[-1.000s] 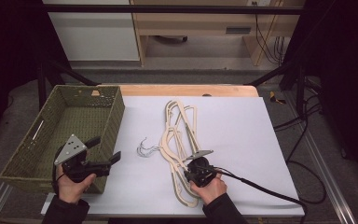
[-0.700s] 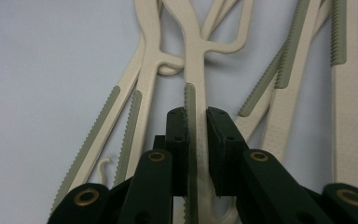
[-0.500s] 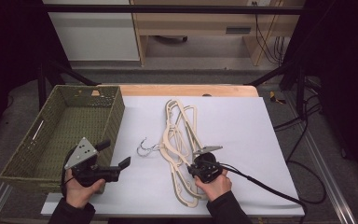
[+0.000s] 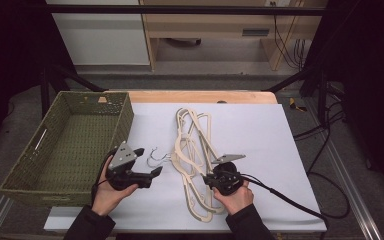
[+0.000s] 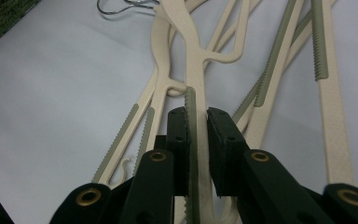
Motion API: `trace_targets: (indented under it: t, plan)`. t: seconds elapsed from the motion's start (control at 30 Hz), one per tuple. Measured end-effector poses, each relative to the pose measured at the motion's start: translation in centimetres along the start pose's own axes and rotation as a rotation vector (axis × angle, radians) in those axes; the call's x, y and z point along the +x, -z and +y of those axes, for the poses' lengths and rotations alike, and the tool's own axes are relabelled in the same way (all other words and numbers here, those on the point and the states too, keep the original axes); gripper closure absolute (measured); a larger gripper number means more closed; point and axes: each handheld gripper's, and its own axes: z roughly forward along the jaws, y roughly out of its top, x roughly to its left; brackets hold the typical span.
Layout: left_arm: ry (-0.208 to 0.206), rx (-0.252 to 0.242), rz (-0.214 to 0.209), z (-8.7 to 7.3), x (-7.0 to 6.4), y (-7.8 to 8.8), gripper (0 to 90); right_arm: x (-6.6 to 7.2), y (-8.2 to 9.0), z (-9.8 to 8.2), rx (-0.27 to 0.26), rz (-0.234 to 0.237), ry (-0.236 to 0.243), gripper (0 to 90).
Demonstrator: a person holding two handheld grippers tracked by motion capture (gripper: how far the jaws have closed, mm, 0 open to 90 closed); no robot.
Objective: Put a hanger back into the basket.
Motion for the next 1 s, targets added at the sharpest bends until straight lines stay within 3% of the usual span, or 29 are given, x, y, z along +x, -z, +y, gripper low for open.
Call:
trace_targets:
  t: [0.03, 0.07, 0.13, 0.17, 0.37, 0.4, 0.53, 0.77, 0.8, 1.0]
  plan:
    - [0.0, 0.0, 0.0, 0.0, 0.0, 0.0, 20.4, 0.0, 0.0, 0.0, 0.0, 0.0, 0.0, 79.7]
    - [0.002, 0.029, -0.006, 0.5, 0.4, -1.2, 20.4, 0.0, 0.0, 0.0, -0.002, -0.004, 0.011, 79.7]
    - [-0.006, 0.072, -0.017, 1.0, 0.8, -2.8, 28.9, 0.1, 0.2, -0.1, 0.004, -0.001, 0.01, 79.7]
    - [-0.006, 0.072, -0.017, 1.0, 0.8, -2.8, 31.6, 0.1, 0.2, -0.1, 0.004, -0.001, 0.01, 79.7]
    - [-0.011, 0.189, -0.036, 1.0, 1.9, -6.5, 41.2, 0.0, 0.5, -0.2, 0.006, -0.008, 0.025, 79.7]
    - [0.004, 0.212, -0.059, 0.8, 2.2, -7.3, 44.2, 0.1, 0.6, -0.3, 0.008, -0.008, 0.021, 79.7]
    - [-0.008, 0.262, -0.07, 0.4, 2.6, -8.5, 49.4, 0.1, 0.6, -0.3, 0.012, -0.008, 0.03, 79.7]
    - [-0.034, 0.283, -0.101, 0.1, 2.5, -9.6, 60.3, 0.0, 0.7, -0.5, 0.011, -0.011, 0.051, 79.7]
    - [-0.034, 0.295, -0.11, -0.1, 2.6, -10.0, 65.3, 0.1, 0.8, -0.5, 0.017, -0.014, 0.038, 79.7]
    - [-0.054, 0.33, -0.131, -0.4, 2.6, -10.5, 71.2, 0.1, 0.8, -0.6, 0.014, -0.009, 0.055, 79.7]
